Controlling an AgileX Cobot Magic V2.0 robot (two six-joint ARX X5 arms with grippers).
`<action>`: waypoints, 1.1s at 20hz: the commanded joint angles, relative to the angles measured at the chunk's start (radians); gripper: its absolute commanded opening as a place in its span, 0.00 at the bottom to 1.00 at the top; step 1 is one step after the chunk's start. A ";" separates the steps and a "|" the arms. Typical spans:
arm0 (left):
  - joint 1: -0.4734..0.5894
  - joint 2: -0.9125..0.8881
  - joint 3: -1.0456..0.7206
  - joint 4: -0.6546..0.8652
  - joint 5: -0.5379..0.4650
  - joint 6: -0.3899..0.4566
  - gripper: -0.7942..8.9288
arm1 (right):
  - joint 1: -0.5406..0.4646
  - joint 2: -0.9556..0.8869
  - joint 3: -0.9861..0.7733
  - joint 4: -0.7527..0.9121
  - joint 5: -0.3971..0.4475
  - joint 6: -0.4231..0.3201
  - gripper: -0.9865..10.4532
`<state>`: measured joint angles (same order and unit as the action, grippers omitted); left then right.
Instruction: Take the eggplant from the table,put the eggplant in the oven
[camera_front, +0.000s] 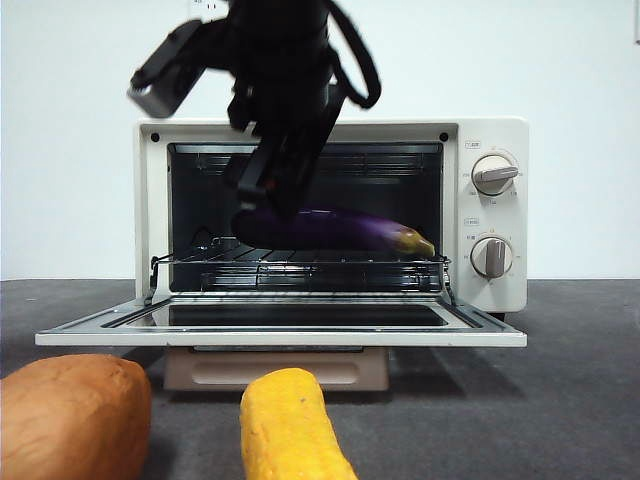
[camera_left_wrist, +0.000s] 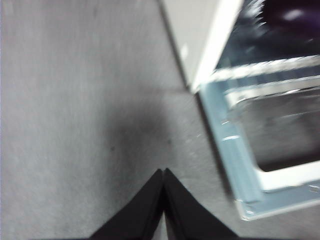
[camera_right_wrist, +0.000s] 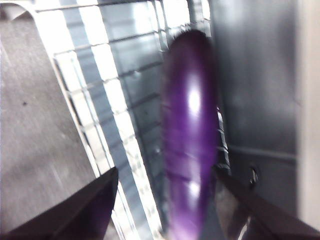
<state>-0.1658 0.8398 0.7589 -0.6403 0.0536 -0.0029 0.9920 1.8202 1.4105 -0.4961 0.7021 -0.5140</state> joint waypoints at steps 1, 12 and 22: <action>0.034 0.076 -0.018 0.066 0.017 -0.044 0.09 | 0.016 -0.048 0.022 -0.031 0.002 0.057 0.34; 0.113 0.708 -0.018 0.237 0.463 -0.069 0.09 | 0.022 -0.529 0.022 -0.338 -0.051 0.255 0.15; 0.114 0.801 -0.018 0.247 0.529 -0.059 0.09 | 0.022 -0.762 0.022 -0.359 -0.046 0.311 0.09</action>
<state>-0.0433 1.5970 0.7490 -0.3878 0.5991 -0.0700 1.0012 1.0580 1.4105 -0.8574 0.6518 -0.2413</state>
